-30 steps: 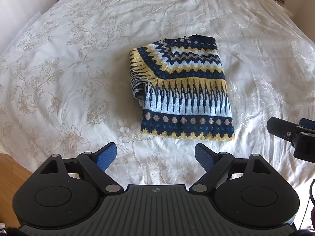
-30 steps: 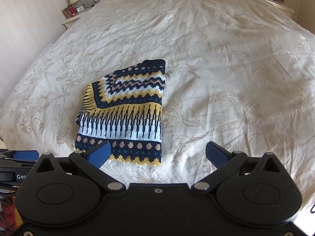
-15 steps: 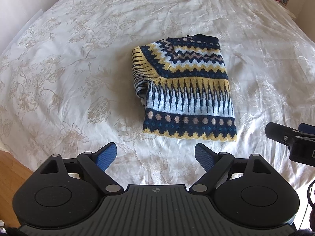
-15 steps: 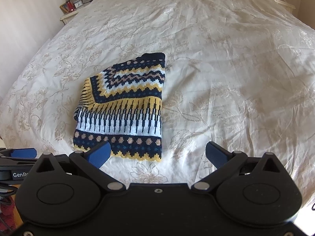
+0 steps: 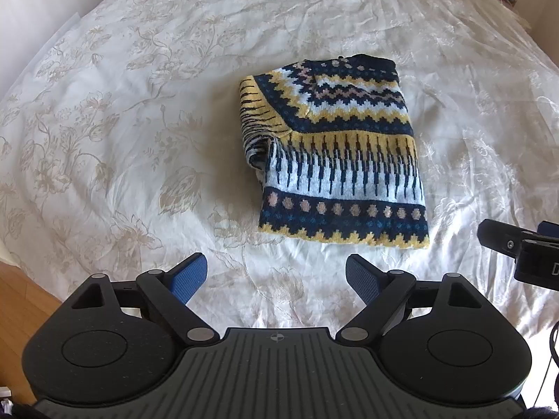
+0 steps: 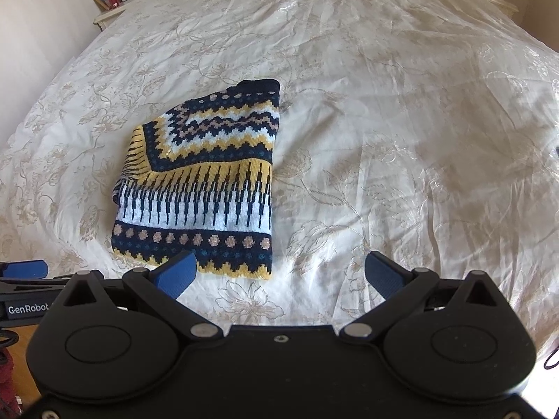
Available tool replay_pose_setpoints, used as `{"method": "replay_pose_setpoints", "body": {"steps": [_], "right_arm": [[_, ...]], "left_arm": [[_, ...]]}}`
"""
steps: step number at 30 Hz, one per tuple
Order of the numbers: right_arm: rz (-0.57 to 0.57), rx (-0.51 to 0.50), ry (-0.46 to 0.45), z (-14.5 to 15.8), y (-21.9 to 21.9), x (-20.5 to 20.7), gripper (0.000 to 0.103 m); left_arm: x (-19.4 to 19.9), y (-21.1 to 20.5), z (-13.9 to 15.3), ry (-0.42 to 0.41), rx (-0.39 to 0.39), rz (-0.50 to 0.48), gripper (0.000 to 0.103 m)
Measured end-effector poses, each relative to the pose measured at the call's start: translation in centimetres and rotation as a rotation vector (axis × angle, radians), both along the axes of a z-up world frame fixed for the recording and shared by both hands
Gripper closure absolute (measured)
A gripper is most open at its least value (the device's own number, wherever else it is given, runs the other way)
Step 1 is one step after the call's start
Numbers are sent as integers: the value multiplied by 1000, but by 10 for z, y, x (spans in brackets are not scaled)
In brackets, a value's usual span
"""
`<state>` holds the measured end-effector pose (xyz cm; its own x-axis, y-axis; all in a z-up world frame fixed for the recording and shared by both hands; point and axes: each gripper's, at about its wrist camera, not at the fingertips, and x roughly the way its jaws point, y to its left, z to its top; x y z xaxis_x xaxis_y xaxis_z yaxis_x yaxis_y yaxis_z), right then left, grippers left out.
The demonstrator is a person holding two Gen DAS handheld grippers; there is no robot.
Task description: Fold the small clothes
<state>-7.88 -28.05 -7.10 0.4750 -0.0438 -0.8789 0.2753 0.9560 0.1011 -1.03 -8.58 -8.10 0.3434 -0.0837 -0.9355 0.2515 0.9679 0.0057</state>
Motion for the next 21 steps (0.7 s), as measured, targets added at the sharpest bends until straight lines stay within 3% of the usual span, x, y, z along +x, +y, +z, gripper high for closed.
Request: {"method": "replay_pose_setpoints", "body": {"steps": [21], "right_arm": [[-29,-3,32,-5,-4,2,1]], "left_arm": [[4,0,-4,6,9,4,16]]}}
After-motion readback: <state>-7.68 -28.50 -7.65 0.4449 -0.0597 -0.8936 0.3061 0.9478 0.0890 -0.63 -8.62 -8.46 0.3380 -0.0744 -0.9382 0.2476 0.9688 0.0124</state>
